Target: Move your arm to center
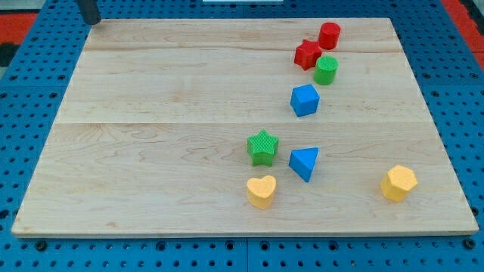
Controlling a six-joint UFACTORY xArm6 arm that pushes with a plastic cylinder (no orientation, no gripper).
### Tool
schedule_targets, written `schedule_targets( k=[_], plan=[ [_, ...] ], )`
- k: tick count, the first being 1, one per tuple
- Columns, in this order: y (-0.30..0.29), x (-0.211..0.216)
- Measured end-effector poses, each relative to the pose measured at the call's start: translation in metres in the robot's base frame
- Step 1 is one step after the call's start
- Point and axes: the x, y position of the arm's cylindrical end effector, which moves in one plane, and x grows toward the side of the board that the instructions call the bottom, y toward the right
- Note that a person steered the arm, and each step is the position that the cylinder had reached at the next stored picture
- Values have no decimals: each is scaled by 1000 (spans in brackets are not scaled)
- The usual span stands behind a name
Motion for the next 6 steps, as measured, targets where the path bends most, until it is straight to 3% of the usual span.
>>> schedule_targets(
  k=[1,3,6],
  plan=[
    [-8,0],
    [62,24],
    [134,133]
  ],
)
